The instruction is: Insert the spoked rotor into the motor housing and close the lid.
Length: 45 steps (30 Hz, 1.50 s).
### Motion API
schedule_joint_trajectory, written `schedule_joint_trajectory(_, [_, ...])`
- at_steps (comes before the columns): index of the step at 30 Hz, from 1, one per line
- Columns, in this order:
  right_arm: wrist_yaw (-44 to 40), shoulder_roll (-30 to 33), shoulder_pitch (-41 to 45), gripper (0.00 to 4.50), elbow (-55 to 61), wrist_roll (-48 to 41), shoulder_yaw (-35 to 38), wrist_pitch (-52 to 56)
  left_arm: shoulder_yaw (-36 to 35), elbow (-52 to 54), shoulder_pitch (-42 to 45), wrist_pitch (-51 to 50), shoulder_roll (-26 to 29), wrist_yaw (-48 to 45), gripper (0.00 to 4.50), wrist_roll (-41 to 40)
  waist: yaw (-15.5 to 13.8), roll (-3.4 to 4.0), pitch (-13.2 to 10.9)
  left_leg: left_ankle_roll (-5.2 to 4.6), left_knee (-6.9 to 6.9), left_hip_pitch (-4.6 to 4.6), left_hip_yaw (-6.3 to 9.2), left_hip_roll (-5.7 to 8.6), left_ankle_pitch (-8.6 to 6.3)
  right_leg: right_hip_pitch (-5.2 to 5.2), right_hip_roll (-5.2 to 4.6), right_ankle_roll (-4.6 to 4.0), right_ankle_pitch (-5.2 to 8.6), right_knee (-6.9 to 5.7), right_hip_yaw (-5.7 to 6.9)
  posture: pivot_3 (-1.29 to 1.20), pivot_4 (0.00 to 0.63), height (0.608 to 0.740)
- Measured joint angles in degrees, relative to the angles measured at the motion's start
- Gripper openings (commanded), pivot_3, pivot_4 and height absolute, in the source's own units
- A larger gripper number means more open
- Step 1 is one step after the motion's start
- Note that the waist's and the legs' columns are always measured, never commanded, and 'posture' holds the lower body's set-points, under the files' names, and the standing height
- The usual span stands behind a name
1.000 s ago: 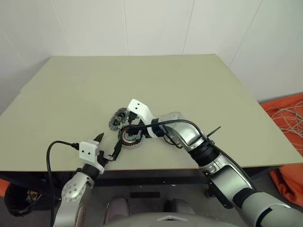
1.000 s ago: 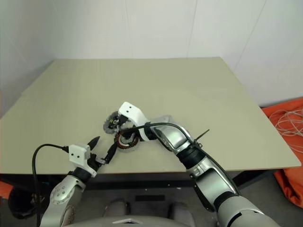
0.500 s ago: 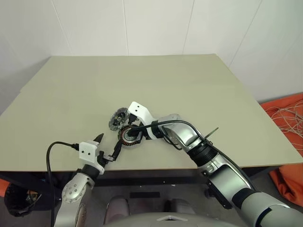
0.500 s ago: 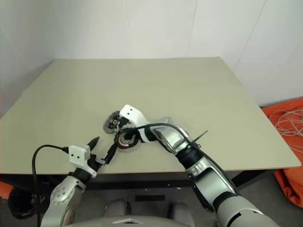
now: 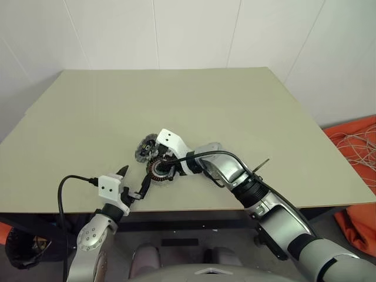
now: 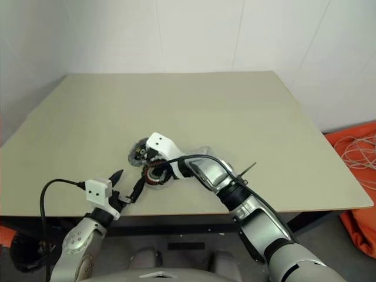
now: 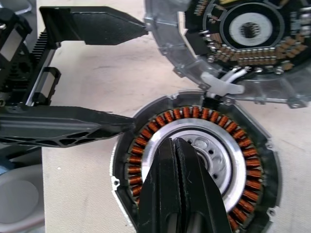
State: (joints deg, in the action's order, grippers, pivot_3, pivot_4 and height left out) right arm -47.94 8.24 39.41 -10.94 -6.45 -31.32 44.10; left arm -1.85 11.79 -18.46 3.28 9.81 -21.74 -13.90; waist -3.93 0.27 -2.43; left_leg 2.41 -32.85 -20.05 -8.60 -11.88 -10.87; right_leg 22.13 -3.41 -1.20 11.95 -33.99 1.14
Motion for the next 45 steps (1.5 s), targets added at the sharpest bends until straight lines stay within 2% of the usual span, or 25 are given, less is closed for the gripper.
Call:
schedule_joint_trajectory(12, [0.23, -0.8, -0.67, 0.02, -1.11, 0.21, -0.13, -1.73, -0.01, -0.02, -0.2, 0.05, -0.04, -0.01, 4.5, -0.01, 0.01, -0.01, 0.01, 0.0, 0.0, 0.11, 0.01, 0.0, 0.0, -0.08, 0.0, 0.08, 0.04, -0.02, -0.01, 0.0, 0.0, 0.74])
schedule_joint_trajectory(21, [1.16, 0.95, -1.12, 0.02, 1.12, -0.65, 5.65, -1.66, -0.15, -1.4, 0.48, 0.73, -0.01, -0.53, 4.5, -0.01, -0.02, -0.03, 0.01, 0.01, -0.03, 0.03, 0.01, 0.0, 0.01, -0.03, 0.02, 0.0, 0.0, -0.03, 0.0, 0.0, 0.0, 0.74])
schedule_joint_trajectory(26, [1.54, 1.1, -2.27, 0.02, 1.11, -0.61, 5.63, -1.68, -0.13, -2.09, 0.5, 1.23, 0.01, -1.16, 4.5, -0.01, 0.0, -0.02, 0.01, 0.01, -0.01, -0.03, 0.0, 0.0, 0.01, 0.04, 0.04, -0.23, -0.13, -0.02, 0.0, 0.0, 0.0, 0.74])
schedule_joint_trajectory(36, [1.7, -1.36, -2.25, 0.02, 1.12, -0.61, 5.27, -1.8, -0.22, -2.48, 0.24, 1.64, 0.11, -1.44, 4.5, -0.02, -0.02, -0.02, 0.0, 0.01, -0.02, -0.02, 0.01, -0.01, 0.01, 0.02, 0.03, 0.04, 0.03, -0.02, 0.0, 0.0, 0.0, 0.74])
schedule_joint_trajectory(45, [1.05, -0.11, -3.41, 0.02, -0.59, -0.03, 3.84, -3.54, -0.24, -2.46, -0.05, 1.71, 0.18, -1.35, 4.5, -0.01, 0.0, -0.02, 0.0, 0.01, -0.02, -0.01, 0.0, 0.0, 0.01, 0.02, 0.02, 0.01, 0.01, -0.02, -0.01, 0.0, 0.0, 0.74])
